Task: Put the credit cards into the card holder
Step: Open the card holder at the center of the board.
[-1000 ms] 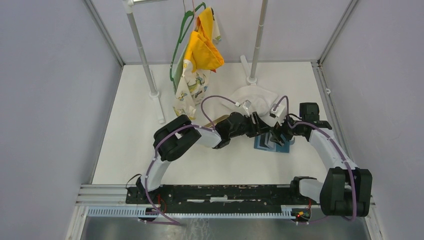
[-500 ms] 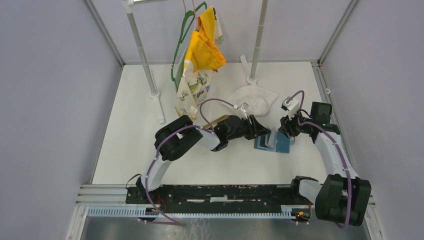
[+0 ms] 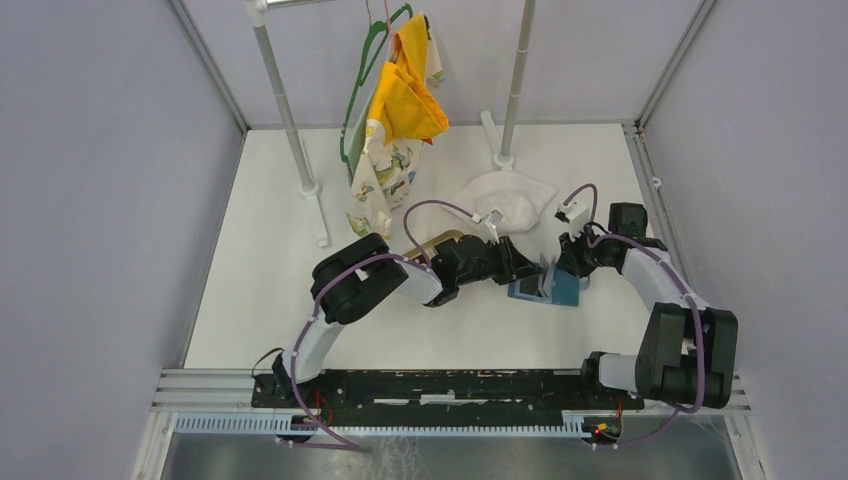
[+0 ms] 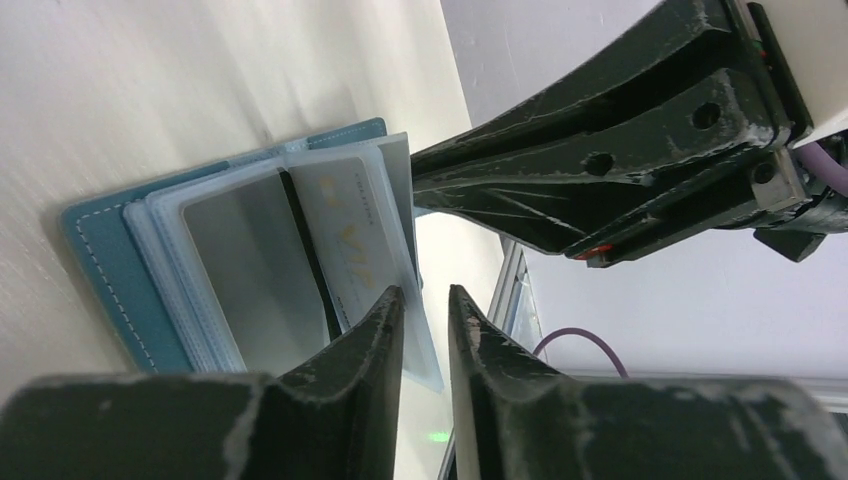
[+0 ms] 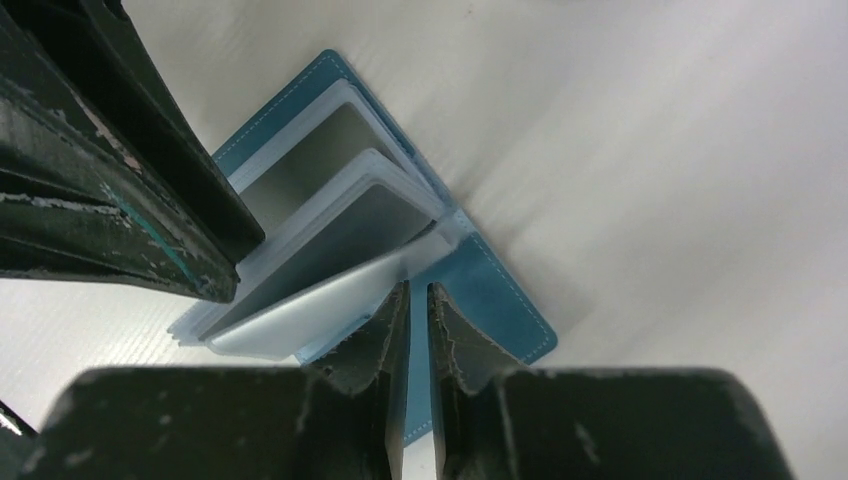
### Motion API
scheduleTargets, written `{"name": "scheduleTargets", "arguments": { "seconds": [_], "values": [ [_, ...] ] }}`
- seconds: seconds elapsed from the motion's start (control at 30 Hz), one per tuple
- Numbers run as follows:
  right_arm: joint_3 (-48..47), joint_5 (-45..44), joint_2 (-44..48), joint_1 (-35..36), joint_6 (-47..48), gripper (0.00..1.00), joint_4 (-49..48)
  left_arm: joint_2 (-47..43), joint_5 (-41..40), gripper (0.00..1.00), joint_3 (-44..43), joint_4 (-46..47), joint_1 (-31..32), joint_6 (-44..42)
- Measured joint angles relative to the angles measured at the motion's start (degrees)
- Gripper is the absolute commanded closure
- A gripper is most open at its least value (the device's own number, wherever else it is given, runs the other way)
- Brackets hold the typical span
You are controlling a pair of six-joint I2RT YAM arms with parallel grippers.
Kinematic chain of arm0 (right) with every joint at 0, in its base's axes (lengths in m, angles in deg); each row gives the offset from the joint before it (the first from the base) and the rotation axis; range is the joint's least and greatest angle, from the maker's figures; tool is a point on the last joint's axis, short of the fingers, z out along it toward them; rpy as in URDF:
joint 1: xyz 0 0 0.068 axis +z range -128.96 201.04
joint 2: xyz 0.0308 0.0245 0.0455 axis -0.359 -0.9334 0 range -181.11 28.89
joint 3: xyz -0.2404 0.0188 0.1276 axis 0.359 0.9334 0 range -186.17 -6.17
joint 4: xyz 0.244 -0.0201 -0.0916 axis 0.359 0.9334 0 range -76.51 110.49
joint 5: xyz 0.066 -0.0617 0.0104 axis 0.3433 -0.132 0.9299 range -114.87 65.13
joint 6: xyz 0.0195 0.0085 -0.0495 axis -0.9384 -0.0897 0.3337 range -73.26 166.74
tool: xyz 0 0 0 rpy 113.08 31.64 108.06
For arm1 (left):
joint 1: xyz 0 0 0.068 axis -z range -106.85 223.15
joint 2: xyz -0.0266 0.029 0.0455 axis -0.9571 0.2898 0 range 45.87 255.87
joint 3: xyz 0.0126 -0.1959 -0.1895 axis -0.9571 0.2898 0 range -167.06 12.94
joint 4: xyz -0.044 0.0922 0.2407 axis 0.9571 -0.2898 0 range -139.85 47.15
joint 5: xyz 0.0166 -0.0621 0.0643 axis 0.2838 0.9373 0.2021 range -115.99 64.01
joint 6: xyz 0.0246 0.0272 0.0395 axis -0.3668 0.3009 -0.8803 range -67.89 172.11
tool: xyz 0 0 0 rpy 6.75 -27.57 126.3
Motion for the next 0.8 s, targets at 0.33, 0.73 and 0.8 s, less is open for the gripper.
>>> {"name": "scheduleTargets", "arguments": {
  "seconds": [0.33,0.73,0.8],
  "values": [
    [0.0,0.7,-5.4,3.5,-1.9,0.84,-0.5,0.0,0.4,0.72,0.9,2.5,0.7,0.0],
    [0.0,8.3,-9.3,7.0,-2.2,0.81,0.2,0.9,1.7,0.70,3.8,8.6,2.0,0.0],
    [0.0,8.2,-9.3,7.1,-2.1,0.75,0.5,0.9,1.5,0.70,4.1,8.7,2.3,-0.1]
  ]
}}
